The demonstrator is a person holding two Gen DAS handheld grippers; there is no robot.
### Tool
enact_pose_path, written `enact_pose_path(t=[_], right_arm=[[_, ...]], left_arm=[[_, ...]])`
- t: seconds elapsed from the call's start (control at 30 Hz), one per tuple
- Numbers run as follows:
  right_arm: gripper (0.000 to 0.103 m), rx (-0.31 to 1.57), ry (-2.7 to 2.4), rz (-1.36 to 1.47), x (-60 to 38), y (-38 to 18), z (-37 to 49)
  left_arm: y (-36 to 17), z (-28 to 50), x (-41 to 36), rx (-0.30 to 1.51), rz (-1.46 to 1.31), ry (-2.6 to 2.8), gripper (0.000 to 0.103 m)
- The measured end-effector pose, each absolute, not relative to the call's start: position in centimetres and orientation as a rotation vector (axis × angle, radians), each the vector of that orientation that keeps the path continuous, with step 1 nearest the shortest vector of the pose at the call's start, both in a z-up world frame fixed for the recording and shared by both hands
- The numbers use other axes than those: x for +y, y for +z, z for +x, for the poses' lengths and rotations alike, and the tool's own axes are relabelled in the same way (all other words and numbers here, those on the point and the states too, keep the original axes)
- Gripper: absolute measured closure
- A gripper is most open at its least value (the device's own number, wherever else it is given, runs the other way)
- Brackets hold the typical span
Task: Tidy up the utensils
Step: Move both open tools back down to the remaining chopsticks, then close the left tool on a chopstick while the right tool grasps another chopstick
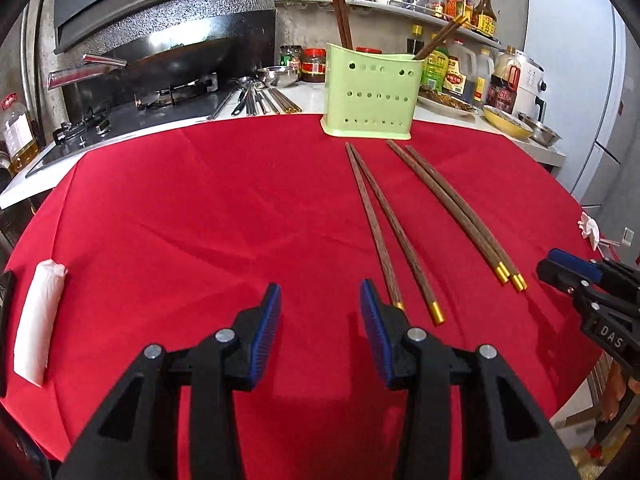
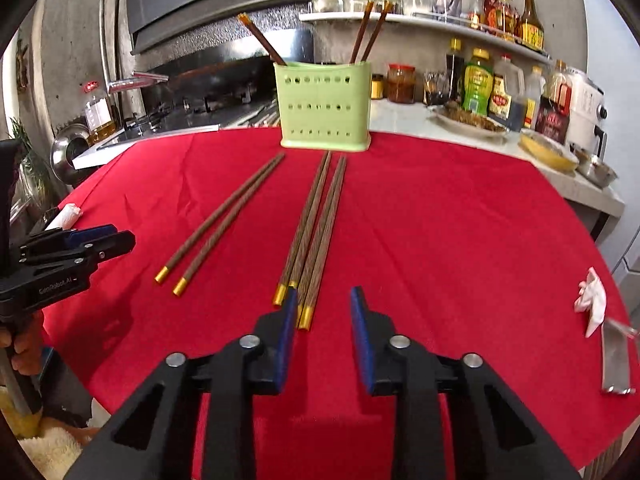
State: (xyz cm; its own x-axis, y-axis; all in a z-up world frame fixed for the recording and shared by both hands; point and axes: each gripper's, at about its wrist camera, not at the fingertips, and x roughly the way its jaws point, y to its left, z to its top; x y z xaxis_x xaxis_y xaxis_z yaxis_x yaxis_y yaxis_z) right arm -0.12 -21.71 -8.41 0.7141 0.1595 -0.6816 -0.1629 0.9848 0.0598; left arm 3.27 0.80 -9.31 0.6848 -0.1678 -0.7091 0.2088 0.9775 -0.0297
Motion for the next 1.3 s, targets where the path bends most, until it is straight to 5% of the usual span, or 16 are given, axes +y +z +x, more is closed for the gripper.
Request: enact_pose_path(t=[0.4,0.8,1.07,1.3], right_arm=[[0.095,0.792,0.162,-0.003,-20.9,-9.3,1.9],[0.093,0.806,0.156,0.066,-22.9,-9.5,2.4],[0.095,0.804,0.146,0.011,-22.1,-9.9,2.8],[0.093,0.794,0.153,0.041,-23.2,-10.0,2.0]], left_arm=[[-9.5,3.7,-0.1,0.795,0.055,-0.249,0.063],[-10.5,4.2,-3.1,0.815,0.127,-0.327,0.063],[-11.2,4.8,-4.0,0.844,0.194,-0.266,0.093],[-11.0,4.6,-2.3,0.860,0.158,-0.290,0.095]])
